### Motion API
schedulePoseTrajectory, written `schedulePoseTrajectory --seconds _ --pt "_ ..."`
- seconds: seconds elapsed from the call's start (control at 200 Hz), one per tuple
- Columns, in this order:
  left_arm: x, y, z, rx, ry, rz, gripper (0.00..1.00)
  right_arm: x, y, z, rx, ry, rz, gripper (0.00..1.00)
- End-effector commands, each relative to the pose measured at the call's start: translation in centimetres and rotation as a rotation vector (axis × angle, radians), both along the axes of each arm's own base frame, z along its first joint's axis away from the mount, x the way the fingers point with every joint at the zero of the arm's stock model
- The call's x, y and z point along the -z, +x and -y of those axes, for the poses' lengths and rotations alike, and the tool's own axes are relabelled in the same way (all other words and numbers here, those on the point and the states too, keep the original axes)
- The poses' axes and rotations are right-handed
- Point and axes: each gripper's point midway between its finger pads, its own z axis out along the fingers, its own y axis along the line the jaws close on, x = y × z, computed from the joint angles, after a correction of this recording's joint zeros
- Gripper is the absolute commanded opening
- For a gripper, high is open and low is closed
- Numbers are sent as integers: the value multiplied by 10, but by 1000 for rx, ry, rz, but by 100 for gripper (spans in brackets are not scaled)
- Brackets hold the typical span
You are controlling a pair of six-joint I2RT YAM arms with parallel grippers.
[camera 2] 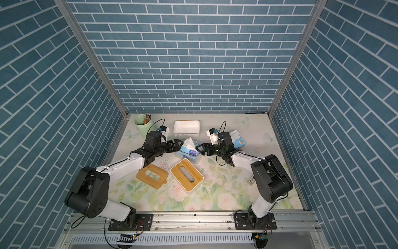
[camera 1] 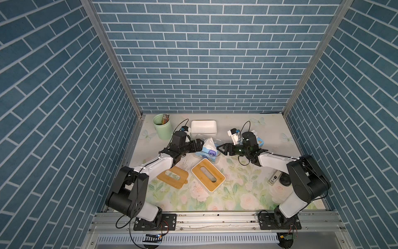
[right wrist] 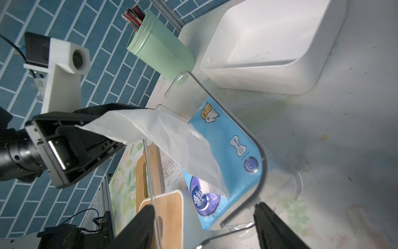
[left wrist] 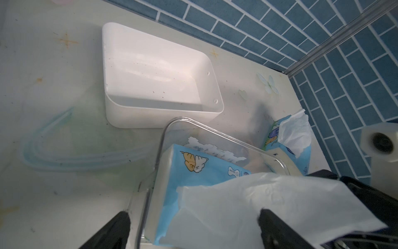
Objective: Put the tissue paper into the tissue box
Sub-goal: Adjust the tissue box at the center of the board.
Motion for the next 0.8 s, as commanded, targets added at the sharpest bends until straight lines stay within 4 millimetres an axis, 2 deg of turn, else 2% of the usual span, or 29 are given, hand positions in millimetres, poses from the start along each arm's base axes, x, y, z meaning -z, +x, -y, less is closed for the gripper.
schedulePoseTrajectory --seconds 0.0,0.245,0.385,0.485,0.58,0.795 --pt "2 -11 15 40 -47 -11 98 -21 18 -2 -9 73 26 74" --pt "-3 -20 38 86 -68 -7 98 -19 47 12 2 38 30 73" --pt "-5 -19 36 75 -52 -8 98 -16 64 40 82 -42 45 76" --pt "-8 -15 20 12 26 18 99 -16 71 66 172 -181 99 80" --pt "-17 -12 -3 -69 121 62 99 -20 68 84 216 -281 149 81" --pt "-33 -22 -48 -218 250 125 99 -28 35 108 265 -349 185 81"
